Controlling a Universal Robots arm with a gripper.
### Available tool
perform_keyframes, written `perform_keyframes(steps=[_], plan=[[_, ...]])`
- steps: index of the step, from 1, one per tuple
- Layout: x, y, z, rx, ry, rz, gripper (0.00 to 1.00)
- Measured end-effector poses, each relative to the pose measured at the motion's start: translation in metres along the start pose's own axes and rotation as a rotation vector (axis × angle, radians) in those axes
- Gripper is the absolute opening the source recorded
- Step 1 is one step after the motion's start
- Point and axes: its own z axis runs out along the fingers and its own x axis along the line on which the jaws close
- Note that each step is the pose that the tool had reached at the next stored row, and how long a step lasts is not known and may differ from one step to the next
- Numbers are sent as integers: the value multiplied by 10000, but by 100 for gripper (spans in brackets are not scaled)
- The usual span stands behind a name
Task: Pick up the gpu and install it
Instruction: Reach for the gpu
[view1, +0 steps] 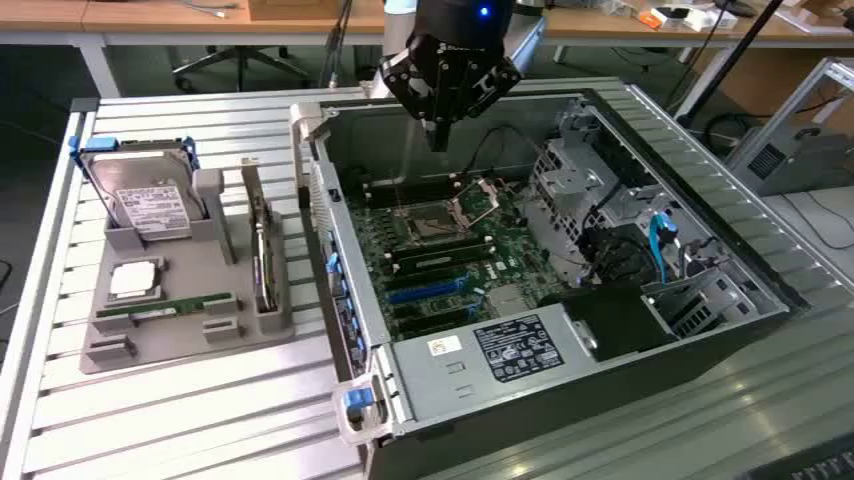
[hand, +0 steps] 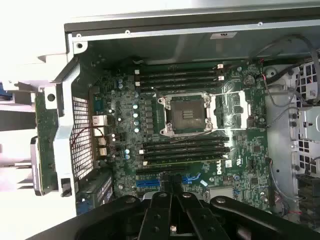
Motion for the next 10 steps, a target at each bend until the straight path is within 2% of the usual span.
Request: perform_keyframes(steps=[10], plan=[[124,-9,-3,0,-1,1,11]])
